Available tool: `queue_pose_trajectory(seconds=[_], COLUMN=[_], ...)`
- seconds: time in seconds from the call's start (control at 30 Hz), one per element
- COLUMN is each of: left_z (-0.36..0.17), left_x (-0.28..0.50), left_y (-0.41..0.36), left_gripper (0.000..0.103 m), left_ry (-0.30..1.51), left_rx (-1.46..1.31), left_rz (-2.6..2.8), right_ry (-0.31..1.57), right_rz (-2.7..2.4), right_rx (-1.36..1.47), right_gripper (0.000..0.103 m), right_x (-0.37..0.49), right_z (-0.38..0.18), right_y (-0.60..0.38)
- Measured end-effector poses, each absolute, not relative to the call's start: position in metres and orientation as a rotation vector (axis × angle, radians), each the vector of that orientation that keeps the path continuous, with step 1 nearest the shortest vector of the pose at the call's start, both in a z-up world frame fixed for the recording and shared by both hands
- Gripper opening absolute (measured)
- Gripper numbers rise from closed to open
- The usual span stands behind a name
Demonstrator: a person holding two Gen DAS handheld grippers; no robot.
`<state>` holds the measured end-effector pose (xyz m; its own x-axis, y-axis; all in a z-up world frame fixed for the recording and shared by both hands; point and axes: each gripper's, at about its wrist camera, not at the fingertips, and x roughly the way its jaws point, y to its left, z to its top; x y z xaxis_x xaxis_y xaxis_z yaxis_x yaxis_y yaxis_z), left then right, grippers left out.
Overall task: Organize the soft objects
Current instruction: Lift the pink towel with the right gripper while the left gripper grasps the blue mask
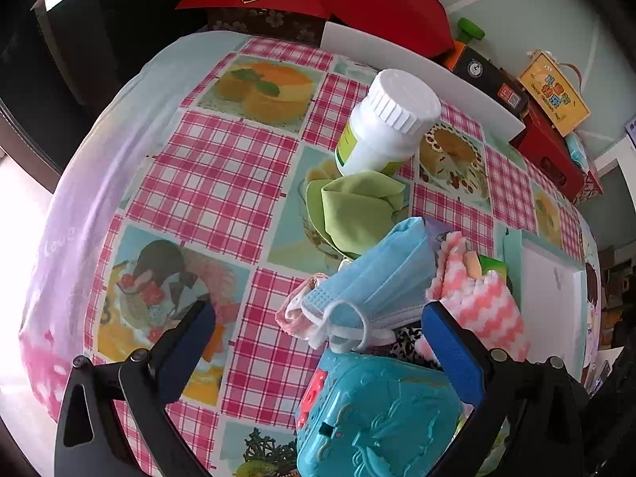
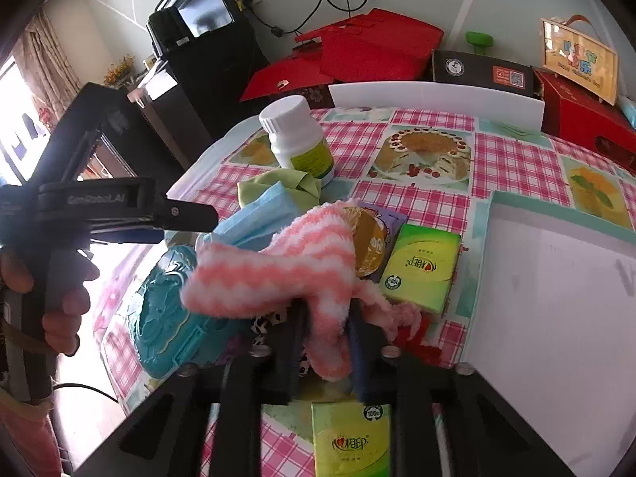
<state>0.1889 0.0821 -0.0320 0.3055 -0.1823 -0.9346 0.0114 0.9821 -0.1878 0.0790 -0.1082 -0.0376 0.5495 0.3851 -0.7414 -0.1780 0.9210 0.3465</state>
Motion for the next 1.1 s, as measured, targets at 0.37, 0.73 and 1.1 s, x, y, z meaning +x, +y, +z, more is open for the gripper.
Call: queue_pose_trajectory(seconds=[0.37,0.73,1.1], left_z=[-0.037,-0.042,-0.062], left_x=[0.210,0.228,0.231], left_y=[0.067,0.028,-0.003], left_gripper=[0.102,0.089,0.062], left_ry=[1.292,1.328,1.405], left_rx=[-0.068,0.152,0.306], left_rz=[-0.156,-0.206,-0.245], right_ry=[0.852,0.793,0.781], right_rz=[0.317,0.251,0.199], right_rx=[0.288,0.334,0.364], right_gripper=[0.011,0.011,0.011], right_x=[0.073,0.067,0.063], right_z=[-0.018,-0.001,0.001], right_y=[-0.126,-0.160,-0.182])
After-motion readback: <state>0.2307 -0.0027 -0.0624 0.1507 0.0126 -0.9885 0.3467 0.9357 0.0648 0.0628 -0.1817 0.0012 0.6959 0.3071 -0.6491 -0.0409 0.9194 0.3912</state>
